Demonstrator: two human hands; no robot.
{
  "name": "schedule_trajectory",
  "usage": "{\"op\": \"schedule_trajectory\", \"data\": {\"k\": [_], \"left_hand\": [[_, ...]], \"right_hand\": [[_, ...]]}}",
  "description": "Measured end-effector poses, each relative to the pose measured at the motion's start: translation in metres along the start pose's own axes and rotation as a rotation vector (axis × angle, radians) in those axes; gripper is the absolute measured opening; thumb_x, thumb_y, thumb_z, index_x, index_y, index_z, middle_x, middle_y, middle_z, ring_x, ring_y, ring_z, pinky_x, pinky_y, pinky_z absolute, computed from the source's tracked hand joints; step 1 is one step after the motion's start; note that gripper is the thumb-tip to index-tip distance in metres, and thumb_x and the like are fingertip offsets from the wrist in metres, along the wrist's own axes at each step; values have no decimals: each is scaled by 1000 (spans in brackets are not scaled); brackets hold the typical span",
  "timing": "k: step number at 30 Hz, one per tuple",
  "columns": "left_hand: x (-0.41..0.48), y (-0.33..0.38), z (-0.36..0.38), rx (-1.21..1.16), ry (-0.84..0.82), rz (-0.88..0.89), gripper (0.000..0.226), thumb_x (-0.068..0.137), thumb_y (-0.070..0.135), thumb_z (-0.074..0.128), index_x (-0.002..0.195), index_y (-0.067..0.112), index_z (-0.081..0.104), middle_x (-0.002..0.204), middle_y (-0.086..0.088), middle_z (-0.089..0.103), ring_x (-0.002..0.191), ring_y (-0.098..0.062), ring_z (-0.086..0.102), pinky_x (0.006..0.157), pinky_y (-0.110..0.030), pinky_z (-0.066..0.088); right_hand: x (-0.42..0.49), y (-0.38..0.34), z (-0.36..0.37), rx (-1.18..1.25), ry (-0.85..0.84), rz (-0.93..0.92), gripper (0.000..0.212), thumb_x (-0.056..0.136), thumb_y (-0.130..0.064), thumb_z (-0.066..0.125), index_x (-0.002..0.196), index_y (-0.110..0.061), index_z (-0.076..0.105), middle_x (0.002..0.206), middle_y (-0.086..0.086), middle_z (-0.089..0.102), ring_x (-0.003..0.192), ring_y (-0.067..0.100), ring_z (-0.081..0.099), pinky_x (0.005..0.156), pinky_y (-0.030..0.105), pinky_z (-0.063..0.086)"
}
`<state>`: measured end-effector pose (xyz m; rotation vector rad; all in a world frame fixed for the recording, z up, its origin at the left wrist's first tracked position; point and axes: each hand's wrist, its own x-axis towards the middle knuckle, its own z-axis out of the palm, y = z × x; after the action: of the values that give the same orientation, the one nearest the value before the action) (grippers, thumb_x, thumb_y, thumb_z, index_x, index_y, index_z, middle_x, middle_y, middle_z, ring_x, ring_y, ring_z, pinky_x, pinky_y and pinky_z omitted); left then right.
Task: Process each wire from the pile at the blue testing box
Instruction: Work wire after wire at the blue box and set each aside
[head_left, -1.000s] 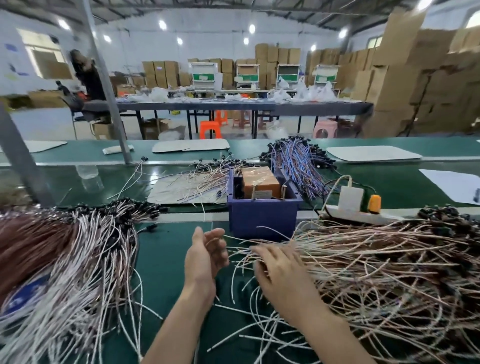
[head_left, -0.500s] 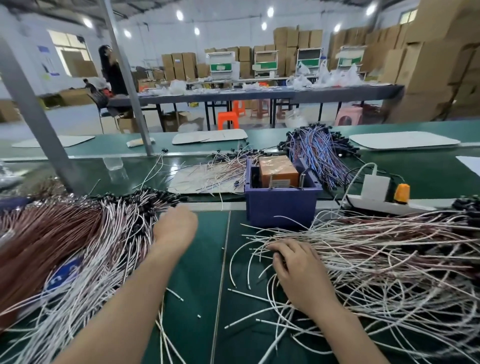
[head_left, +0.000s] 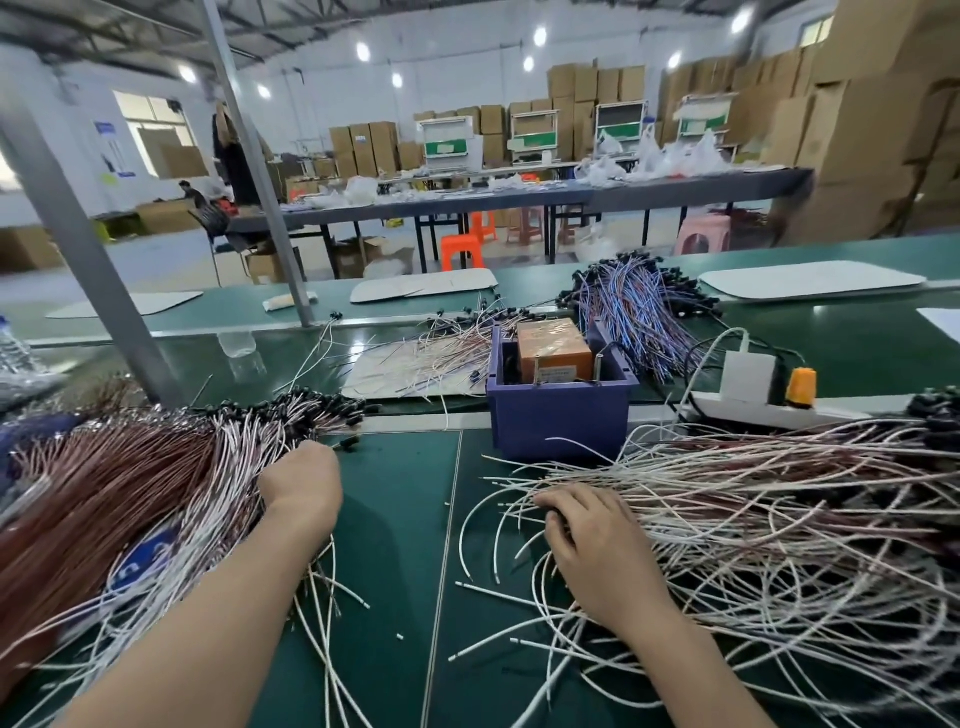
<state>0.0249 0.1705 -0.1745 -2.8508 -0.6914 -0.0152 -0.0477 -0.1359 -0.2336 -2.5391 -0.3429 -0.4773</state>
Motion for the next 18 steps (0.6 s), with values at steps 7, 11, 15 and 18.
{"op": "schedule_trajectory", "data": {"k": [7, 11, 15, 18], "left_hand": [[1, -3, 5, -227, -31, -1, 25, 102, 12, 41, 115, 9, 63, 121, -11, 62, 100, -29, 62, 84, -37, 42], [-1, -6, 13, -352, 6, -40, 23, 106, 24, 41, 114, 9, 56, 121, -15, 55, 101, -33, 57, 81, -41, 40], [-3, -11, 5, -724, 20, -62, 26, 105, 30, 44, 114, 6, 51, 106, -16, 62, 95, -33, 61, 86, -45, 52], [-15, -7, -27, -1128, 125, 69, 24, 104, 26, 51, 117, 6, 52, 109, -13, 64, 92, -24, 60, 78, -37, 50]], "right_hand": [[0, 0, -1, 23, 8, 11, 30, 103, -30, 44, 128, -37, 60, 125, -22, 57, 121, 3, 43, 109, 21, 29], [1, -1, -4, 67, -9, 24, 30, 103, -30, 44, 127, -38, 60, 125, -25, 56, 121, 0, 41, 107, 18, 28], [1, -3, -9, 157, -13, 53, 29, 103, -27, 47, 126, -37, 61, 123, -26, 58, 118, -2, 45, 106, 18, 34], [-1, -5, -14, 350, 15, 97, 28, 103, -24, 51, 124, -39, 63, 117, -30, 62, 115, -11, 52, 98, 11, 41]]}}
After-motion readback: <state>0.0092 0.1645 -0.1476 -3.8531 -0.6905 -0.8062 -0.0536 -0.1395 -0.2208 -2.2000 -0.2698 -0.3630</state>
